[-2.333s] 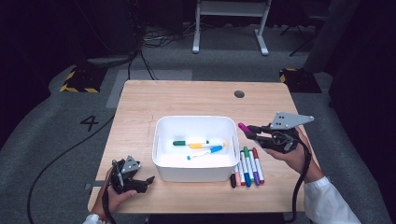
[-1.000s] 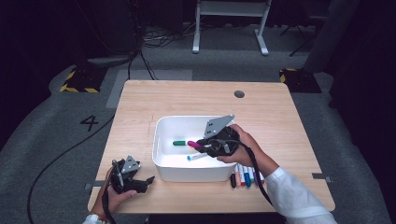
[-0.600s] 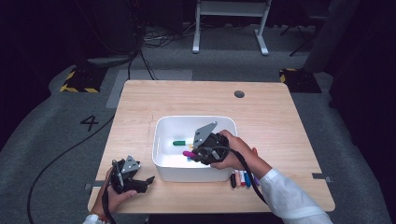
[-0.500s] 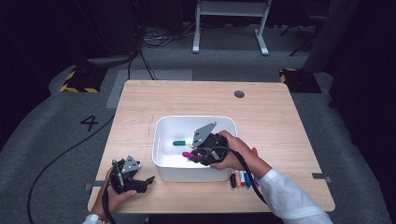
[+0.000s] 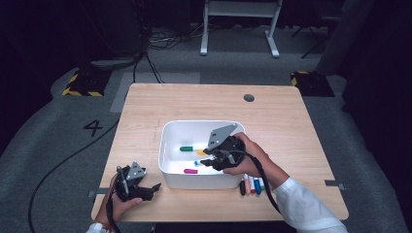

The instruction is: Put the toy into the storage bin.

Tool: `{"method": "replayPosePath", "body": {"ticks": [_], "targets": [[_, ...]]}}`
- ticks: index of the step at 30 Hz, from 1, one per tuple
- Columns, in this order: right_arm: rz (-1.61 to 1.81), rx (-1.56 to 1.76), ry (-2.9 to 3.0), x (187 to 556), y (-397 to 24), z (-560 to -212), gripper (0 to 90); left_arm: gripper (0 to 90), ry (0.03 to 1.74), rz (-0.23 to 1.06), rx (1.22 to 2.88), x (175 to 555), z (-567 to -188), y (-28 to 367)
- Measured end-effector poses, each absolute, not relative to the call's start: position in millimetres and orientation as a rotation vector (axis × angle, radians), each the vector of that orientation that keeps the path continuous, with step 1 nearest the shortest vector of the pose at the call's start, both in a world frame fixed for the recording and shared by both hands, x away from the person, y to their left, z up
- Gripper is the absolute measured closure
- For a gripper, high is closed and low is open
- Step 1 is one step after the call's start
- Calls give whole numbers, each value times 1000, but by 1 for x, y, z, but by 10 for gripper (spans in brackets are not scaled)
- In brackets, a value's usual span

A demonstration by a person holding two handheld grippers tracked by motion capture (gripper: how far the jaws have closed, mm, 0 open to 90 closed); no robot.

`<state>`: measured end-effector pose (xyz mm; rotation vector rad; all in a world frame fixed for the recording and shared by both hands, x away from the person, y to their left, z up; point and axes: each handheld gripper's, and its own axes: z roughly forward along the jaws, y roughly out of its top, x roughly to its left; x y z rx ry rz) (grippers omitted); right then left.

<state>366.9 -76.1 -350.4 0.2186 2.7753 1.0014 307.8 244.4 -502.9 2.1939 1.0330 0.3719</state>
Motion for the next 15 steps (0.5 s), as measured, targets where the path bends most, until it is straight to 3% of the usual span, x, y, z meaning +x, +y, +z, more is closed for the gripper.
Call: {"method": "replayPosePath", "body": {"ticks": [15], "targets": [[1194,407,2495,357,-162,-322,489,153,1033,372,2194,308,-503,244]]}}
